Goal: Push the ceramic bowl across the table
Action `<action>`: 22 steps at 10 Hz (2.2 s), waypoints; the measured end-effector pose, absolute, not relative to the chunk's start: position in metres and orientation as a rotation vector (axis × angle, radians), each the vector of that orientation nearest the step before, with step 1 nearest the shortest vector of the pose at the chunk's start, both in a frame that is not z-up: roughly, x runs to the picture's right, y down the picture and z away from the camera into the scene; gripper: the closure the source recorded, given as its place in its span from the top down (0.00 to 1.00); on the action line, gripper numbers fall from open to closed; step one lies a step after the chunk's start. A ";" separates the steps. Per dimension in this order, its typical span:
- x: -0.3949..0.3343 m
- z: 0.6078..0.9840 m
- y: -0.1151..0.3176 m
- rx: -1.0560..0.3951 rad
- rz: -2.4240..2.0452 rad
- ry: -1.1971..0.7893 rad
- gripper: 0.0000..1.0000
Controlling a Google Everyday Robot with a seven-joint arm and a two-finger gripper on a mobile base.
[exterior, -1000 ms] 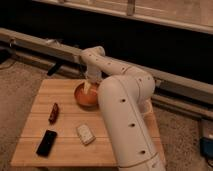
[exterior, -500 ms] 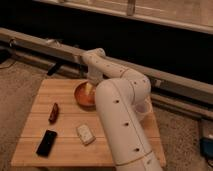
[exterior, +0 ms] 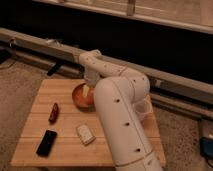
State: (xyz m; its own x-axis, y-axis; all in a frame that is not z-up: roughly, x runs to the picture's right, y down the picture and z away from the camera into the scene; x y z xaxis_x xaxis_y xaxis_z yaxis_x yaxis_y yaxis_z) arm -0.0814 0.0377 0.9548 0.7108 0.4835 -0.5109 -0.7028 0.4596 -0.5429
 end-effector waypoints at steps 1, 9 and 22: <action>-0.085 0.953 0.040 -0.811 0.734 0.297 0.80; -0.132 0.918 0.061 -0.849 0.598 0.214 0.80; -0.167 0.884 0.090 -0.925 0.438 0.152 0.80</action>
State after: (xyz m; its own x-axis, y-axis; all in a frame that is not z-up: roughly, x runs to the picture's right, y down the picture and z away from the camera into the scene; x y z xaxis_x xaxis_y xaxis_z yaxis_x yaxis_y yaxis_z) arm -0.1674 0.0899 0.8839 0.9016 0.3000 -0.3115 -0.4284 0.5216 -0.7378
